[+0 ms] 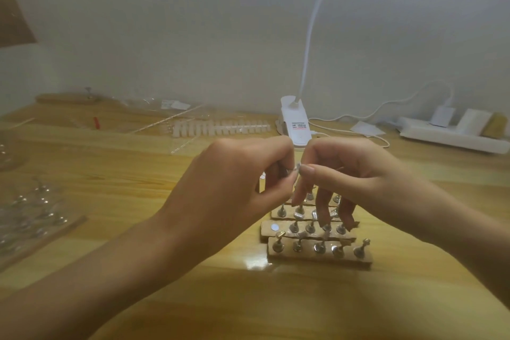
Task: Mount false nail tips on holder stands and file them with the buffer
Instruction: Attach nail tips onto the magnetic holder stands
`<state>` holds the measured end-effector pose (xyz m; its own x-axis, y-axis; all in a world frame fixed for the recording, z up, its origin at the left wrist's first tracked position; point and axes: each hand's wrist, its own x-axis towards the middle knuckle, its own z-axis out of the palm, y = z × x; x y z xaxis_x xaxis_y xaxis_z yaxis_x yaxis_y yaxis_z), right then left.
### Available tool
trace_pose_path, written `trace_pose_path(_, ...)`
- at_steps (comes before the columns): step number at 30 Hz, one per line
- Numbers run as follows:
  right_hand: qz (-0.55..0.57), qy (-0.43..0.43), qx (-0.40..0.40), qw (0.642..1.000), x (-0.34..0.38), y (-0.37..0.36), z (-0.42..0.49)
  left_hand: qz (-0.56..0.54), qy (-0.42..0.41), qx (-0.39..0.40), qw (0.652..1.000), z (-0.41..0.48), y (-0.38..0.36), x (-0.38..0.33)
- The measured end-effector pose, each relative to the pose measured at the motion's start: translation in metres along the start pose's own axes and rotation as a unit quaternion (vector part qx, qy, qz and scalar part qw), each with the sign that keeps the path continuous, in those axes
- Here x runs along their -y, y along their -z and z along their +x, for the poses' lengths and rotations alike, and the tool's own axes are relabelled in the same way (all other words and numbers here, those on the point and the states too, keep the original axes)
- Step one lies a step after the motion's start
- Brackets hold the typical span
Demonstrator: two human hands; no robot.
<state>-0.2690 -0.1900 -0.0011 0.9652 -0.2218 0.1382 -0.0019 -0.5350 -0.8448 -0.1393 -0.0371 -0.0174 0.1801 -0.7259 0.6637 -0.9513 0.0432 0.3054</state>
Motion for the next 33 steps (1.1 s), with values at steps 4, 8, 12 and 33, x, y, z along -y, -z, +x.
trace_pose_path(4,-0.017,-0.006,-0.002,1.000,0.0008,-0.0011,-0.0006,0.012,0.001,0.007,1.000,-0.0007,0.0000,-0.0003)
trace_pose_path(8,-0.038,-0.010,0.001,0.999,0.0025,-0.0003,-0.0022,0.019,-0.008,0.017,1.000,-0.0011,-0.0001,-0.0001)
trace_pose_path(12,-0.038,-0.018,0.004,0.999,0.0042,0.0004,-0.0029,0.024,-0.011,0.024,0.999,-0.0014,-0.0012,0.0021)
trace_pose_path(33,-0.062,-0.024,-0.005,0.998,0.0027,-0.0044,-0.0036,0.031,-0.013,0.024,0.999,-0.0022,-0.0027,0.0012)
